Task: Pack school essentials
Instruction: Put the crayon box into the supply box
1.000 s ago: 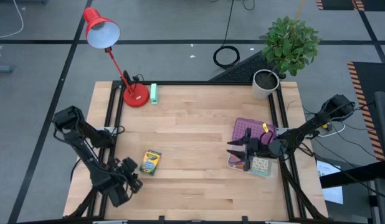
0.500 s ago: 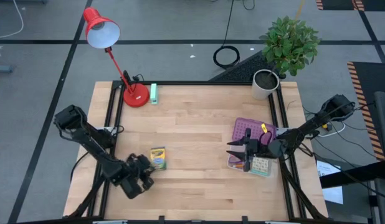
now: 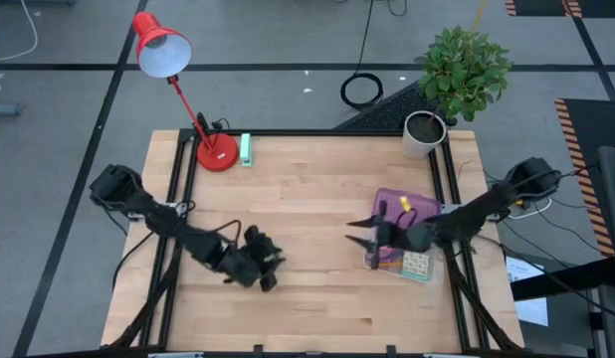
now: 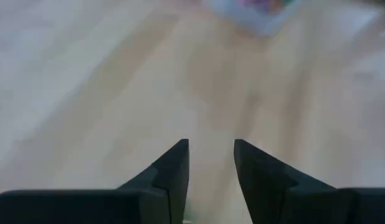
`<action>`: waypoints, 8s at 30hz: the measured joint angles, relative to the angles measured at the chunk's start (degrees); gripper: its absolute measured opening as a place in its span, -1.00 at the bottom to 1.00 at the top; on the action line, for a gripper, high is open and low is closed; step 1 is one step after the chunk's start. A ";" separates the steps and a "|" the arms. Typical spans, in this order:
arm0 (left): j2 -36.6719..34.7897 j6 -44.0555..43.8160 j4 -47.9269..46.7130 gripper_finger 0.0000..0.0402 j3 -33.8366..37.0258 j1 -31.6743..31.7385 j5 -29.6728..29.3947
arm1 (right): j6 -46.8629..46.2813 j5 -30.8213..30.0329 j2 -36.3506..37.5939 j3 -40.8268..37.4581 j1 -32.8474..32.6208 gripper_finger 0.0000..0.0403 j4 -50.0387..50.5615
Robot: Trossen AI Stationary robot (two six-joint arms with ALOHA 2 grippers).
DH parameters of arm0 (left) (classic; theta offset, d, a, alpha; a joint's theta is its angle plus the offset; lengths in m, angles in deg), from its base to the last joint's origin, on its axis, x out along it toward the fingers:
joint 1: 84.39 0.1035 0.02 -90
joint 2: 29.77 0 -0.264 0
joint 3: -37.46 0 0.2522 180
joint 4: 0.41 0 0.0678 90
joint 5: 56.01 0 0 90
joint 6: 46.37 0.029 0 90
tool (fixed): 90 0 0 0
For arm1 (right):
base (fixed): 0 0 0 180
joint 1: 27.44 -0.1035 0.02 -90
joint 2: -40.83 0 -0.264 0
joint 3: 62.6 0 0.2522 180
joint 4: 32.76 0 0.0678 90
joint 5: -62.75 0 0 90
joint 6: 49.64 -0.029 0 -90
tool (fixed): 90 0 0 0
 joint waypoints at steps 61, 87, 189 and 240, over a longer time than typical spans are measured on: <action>-5.35 -14.61 -17.78 -0.35 9.70 -4.48 2.99 | 55.64 17.58 -45.07 44.63 7.31 0.37 22.06; -5.42 -15.47 -9.48 -0.35 15.63 -4.81 2.83 | 70.57 20.58 -49.09 44.85 9.23 0.41 17.66; -13.07 -26.53 -14.44 -0.35 17.91 -9.57 1.14 | 68.79 23.13 -53.60 56.85 10.83 -0.33 29.87; -7.28 -30.90 -6.92 -0.35 21.91 -10.48 -3.37 | 60.85 33.90 -49.61 56.69 13.72 0.31 37.25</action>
